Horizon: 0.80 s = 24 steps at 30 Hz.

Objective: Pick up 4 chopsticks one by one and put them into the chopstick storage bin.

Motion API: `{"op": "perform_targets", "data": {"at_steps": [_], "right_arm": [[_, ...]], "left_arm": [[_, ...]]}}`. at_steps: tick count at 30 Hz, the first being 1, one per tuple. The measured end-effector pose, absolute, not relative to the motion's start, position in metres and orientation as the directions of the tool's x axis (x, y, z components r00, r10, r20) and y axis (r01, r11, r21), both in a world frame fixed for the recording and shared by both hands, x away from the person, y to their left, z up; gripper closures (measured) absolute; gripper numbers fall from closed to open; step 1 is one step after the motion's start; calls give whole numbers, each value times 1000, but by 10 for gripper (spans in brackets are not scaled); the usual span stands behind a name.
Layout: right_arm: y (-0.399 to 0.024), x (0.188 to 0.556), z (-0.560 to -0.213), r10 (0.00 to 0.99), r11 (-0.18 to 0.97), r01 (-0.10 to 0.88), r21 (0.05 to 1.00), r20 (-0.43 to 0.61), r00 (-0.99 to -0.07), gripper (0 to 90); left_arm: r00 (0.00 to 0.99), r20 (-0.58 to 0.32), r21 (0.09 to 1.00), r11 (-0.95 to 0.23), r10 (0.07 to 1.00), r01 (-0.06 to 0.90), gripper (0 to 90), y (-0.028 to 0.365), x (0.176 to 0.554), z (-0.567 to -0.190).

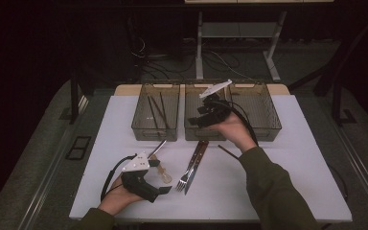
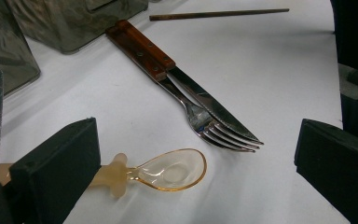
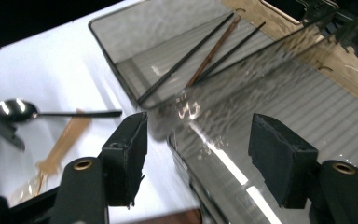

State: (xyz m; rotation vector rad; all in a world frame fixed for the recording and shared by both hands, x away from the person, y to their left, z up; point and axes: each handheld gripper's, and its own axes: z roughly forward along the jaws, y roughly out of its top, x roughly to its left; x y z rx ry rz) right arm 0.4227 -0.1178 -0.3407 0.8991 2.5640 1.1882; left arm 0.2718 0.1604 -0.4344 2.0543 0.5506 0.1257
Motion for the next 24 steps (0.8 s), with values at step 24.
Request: {"op": "perform_targets", "data": {"at_steps": [24], "right_arm": [[-208, 358, -364, 607, 480, 444, 757, 80, -791, 318]], "left_arm": [[886, -126, 841, -425, 446, 334, 0, 161, 272, -435]]}}
